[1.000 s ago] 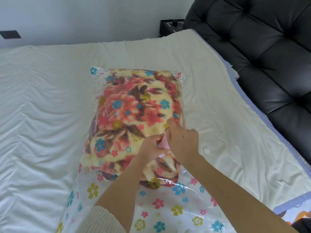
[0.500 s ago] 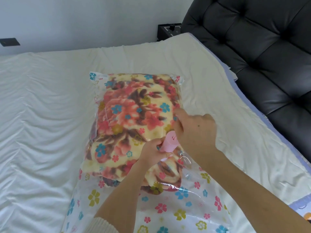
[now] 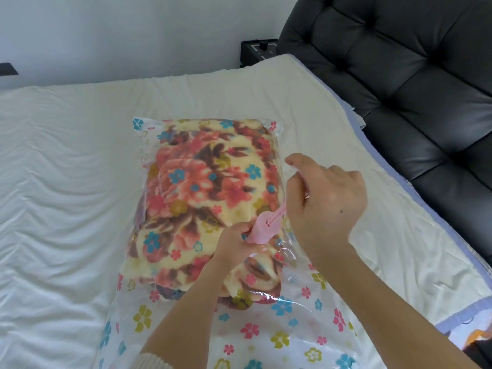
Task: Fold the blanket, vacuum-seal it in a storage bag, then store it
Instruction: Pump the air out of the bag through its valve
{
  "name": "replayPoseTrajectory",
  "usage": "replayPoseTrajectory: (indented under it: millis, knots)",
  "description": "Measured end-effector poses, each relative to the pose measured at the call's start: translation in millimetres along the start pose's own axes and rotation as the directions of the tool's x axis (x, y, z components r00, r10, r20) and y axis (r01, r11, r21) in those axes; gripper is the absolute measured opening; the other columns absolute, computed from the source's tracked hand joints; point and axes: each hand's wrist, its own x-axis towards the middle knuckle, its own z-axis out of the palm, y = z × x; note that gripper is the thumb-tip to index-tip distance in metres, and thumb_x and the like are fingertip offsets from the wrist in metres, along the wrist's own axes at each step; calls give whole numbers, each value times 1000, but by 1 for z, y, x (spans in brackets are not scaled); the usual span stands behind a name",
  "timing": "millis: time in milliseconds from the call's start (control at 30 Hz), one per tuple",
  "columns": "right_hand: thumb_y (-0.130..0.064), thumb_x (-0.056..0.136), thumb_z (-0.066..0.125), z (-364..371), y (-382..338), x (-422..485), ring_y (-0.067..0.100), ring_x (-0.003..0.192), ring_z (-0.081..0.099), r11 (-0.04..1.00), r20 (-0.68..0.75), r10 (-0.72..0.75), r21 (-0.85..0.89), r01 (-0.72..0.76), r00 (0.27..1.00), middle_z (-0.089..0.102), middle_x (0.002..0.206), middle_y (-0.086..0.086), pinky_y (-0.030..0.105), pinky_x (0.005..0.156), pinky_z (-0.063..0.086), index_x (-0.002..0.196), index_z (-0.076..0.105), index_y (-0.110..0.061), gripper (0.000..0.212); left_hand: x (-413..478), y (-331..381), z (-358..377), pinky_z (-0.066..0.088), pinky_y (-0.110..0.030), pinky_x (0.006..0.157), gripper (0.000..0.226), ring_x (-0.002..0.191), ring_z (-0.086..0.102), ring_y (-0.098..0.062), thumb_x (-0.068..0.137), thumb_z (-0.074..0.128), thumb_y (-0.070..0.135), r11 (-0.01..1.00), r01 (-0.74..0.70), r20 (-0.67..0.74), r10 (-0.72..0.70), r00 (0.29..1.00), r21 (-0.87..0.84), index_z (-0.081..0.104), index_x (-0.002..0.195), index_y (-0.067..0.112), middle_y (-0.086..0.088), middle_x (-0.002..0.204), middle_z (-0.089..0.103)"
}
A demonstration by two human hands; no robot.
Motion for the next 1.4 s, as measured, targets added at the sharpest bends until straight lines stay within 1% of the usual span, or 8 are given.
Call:
replayPoseTrajectory:
  millis: [133, 333, 500, 700, 900, 1067, 1233, 1400]
  knots:
    - [-14, 53, 74, 44, 4, -40, 16, 29, 30, 987, 424, -37, -126, 99, 905, 31, 34, -6, 21, 48, 20, 71, 56, -22, 27, -1, 4, 3, 41, -17, 63, 34, 76, 59, -11, 60, 81, 12, 999, 29, 2, -29, 1000, -18, 71, 93, 12, 14, 75, 66]
    - [-10, 74, 45, -17, -3, 15, 23, 36, 25, 999, -82, -5, 43, 9, 997, 27, 40, -3, 24, 49, 28, 75, 70, -19, 26, 0, 2, -1, 49, -27, 73, 31, 80, 63, -14, 60, 85, 18, 999, 26, -9, -27, 1000, -42, 71, 87, 25, 13, 79, 70]
    - [-18, 41, 81, 40, 0, -35, 15, 31, 17, 992, 429, -10, -113, 65, 903, 15, 39, -6, 18, 47, 17, 60, 59, -22, 29, -5, 9, 1, 36, -10, 55, 20, 61, 50, -2, 61, 77, 1, 998, 46, -30, -48, 998, -52, 66, 72, 14, 18, 56, 59]
    - [-10, 75, 44, -19, -6, 16, 22, 34, 23, 998, -61, 16, 66, -12, 998, 33, 36, -2, 21, 48, 26, 74, 69, -18, 26, -3, 7, -1, 38, -13, 61, 29, 64, 53, 2, 62, 85, 14, 999, 12, -35, -13, 999, -30, 62, 71, 29, 24, 62, 63]
    - [-13, 35, 81, 43, 1, -39, 16, 34, 12, 997, 457, -35, -47, 63, 889, 13, 40, -7, 13, 47, 8, 59, 57, -20, 34, -7, 6, 4, 34, -9, 50, 31, 53, 47, 0, 61, 75, 2, 999, 38, -57, -40, 998, -34, 58, 62, 27, 18, 55, 60]
    - [-15, 75, 45, -19, -7, 7, 20, 35, 20, 998, 34, 20, 62, -22, 999, 31, 35, -4, 19, 47, 24, 72, 68, -21, 24, -8, 3, 5, 38, -8, 54, 21, 58, 52, 2, 61, 77, 6, 994, 76, -40, -79, 996, -75, 70, 78, 15, 13, 67, 64]
    - [-13, 43, 81, 40, 1, -43, 18, 32, 17, 998, 437, 40, -56, -17, 899, 20, 40, -4, 13, 47, 5, 62, 61, -21, 29, -6, 2, 10, 35, -7, 52, 24, 54, 49, 5, 61, 76, 5, 998, 61, -50, -62, 997, -9, 71, 84, 6, 21, 58, 60]
    - [-17, 72, 43, -4, 0, 1, 20, 32, 21, 999, 95, -21, 49, 16, 995, 26, 35, -5, 14, 48, 7, 69, 66, -19, 23, -5, 4, 5, 34, -8, 50, 22, 50, 48, 4, 62, 76, 4, 998, 62, -40, -63, 997, -25, 62, 68, 20, 22, 52, 57]
